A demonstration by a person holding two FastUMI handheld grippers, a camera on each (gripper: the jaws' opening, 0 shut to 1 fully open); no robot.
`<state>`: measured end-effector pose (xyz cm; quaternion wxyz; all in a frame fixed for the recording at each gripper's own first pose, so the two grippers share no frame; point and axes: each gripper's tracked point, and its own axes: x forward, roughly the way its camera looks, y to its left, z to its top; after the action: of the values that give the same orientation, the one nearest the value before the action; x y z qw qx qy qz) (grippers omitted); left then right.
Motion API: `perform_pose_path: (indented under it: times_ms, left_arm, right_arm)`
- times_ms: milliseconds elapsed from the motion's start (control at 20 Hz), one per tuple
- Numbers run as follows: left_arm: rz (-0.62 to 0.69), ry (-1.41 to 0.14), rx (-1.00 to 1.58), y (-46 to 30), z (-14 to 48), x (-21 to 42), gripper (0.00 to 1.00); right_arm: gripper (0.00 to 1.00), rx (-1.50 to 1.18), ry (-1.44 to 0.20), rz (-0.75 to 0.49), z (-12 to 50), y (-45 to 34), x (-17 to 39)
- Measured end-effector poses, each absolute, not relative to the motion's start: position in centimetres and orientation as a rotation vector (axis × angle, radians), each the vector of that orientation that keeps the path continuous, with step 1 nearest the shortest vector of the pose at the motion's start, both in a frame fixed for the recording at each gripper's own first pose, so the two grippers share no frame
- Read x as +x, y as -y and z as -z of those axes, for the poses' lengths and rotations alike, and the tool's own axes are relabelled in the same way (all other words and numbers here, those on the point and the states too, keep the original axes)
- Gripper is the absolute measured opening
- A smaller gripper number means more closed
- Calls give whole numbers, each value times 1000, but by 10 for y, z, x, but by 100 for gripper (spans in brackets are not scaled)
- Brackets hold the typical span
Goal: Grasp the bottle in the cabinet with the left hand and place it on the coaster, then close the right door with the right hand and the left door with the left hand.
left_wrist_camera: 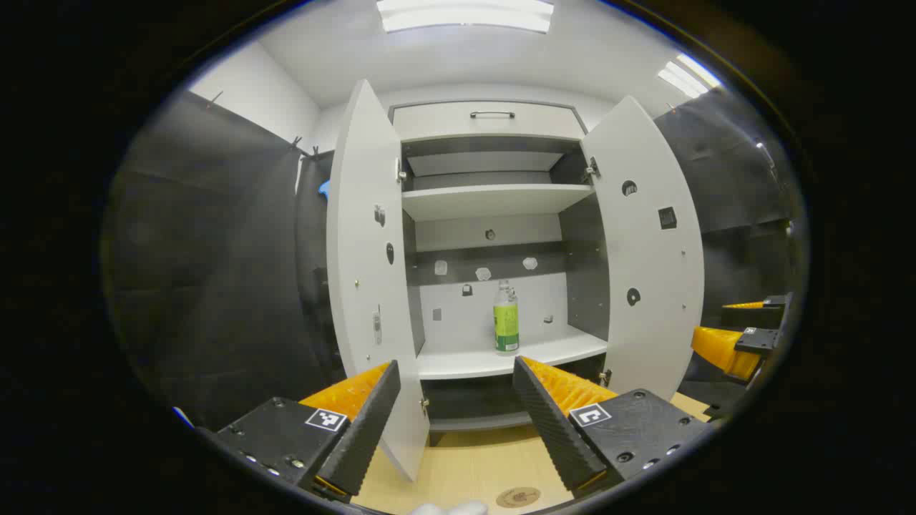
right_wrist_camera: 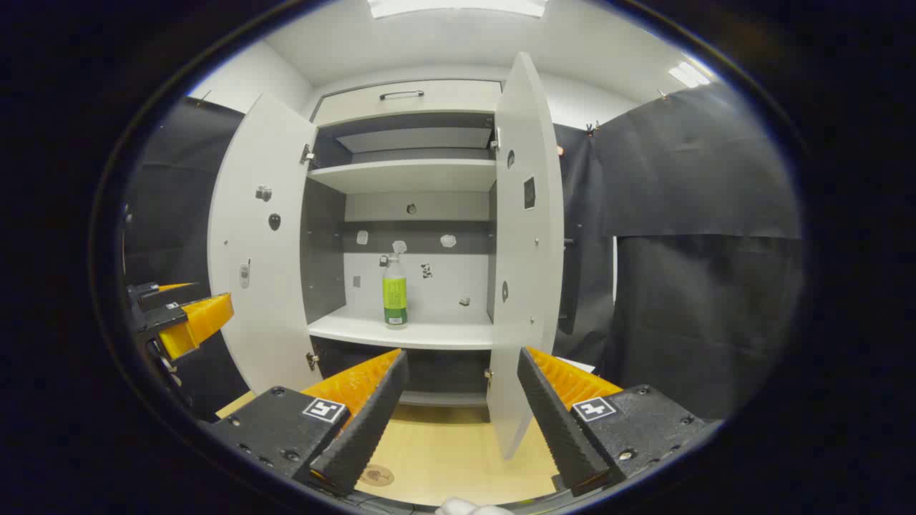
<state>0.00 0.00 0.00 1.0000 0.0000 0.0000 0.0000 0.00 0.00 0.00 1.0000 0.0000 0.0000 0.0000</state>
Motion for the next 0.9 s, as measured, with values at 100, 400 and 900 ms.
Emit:
perform_pose_path:
  times_ms: [100, 400, 900]
  left_arm:
    - [-1, -1, -3, 0, 0, -2, 98]
    - [-1, -1, -2, -1, 0, -2, 97]
    - [-18, -15, -10, -3, 3, 0, 97]
  right_arm:
    - [100, -1, 2, -1, -1, 0, -1]
    - [100, -4, 2, -3, 0, 0, -1]
    - [100, 4, 15, -1, -4, 3, 0]
